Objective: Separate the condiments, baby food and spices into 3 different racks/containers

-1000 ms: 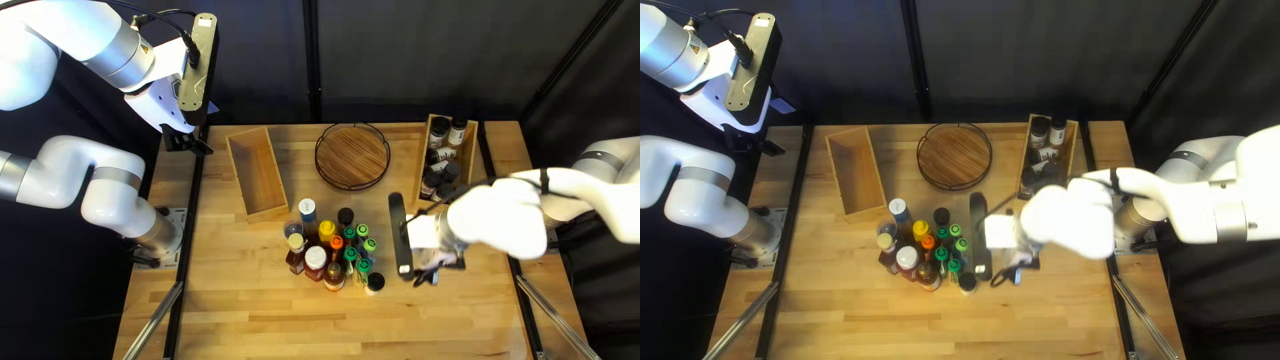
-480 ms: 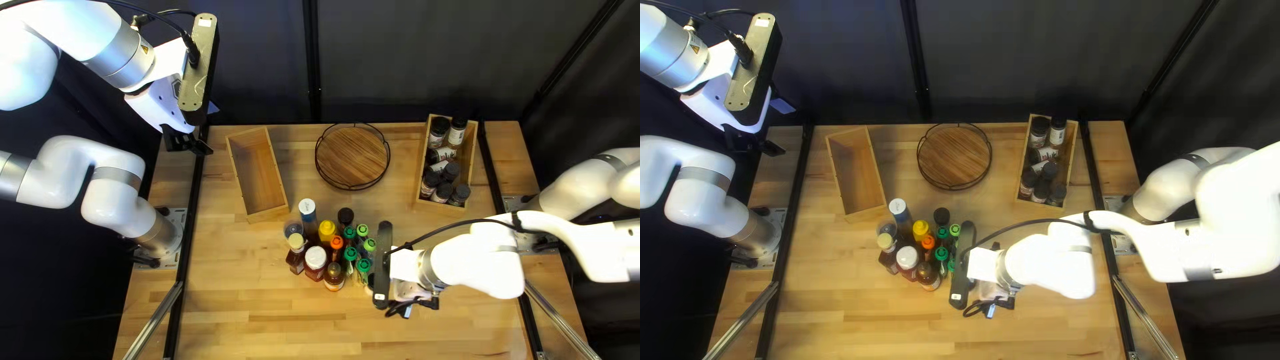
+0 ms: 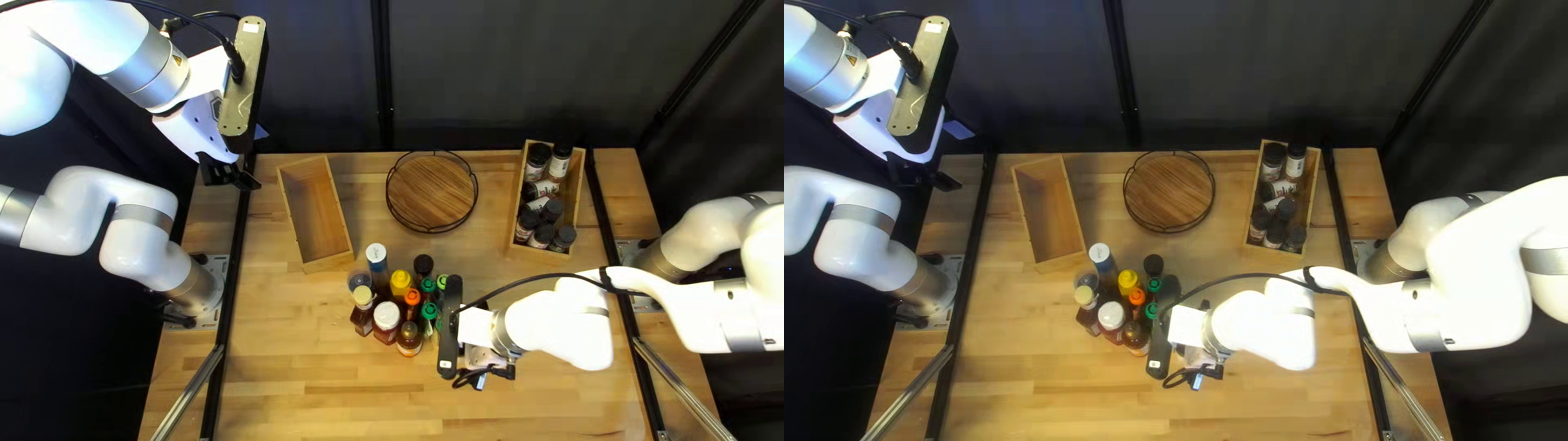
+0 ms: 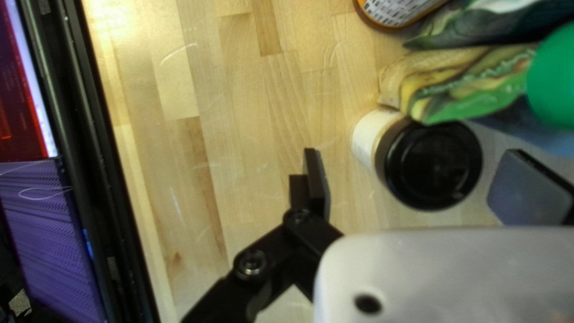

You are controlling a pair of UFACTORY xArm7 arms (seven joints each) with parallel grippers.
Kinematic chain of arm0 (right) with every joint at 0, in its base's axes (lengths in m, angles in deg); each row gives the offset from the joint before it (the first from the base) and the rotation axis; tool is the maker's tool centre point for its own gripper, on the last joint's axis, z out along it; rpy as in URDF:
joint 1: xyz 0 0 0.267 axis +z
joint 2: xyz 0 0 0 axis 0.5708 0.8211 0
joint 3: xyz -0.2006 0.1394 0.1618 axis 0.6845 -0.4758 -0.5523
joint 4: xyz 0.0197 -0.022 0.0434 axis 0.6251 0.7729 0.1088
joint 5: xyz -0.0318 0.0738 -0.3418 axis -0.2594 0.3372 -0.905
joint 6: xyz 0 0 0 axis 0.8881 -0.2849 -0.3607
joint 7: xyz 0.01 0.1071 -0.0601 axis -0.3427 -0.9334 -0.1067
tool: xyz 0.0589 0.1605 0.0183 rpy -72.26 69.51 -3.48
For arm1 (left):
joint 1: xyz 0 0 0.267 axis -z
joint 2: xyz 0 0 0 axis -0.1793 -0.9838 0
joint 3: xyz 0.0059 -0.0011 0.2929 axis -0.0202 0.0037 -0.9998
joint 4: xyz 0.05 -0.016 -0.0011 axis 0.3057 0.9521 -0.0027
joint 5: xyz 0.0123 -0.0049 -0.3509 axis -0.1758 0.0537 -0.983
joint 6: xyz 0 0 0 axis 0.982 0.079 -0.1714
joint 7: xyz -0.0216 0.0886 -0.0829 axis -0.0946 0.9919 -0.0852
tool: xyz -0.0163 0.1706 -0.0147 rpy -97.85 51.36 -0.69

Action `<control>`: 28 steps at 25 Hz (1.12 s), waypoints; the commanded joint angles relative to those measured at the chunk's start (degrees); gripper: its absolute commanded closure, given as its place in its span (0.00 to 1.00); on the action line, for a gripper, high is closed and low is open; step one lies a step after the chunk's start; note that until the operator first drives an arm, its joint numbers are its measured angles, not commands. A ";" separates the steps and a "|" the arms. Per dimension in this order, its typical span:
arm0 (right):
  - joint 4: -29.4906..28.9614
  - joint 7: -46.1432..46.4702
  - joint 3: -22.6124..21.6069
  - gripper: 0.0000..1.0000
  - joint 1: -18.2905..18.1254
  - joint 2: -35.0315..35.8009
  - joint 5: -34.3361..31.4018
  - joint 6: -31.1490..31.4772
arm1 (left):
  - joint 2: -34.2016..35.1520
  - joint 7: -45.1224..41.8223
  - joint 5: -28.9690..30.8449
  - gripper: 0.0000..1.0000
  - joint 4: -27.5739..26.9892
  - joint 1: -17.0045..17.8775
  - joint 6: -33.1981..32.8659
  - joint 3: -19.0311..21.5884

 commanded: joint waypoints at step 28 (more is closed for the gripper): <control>2.65 25.21 68.04 1.00 29.89 3.62 -21.14 41.54 | 0.00 0.00 0.00 0.00 0.00 0.00 0.00 0.00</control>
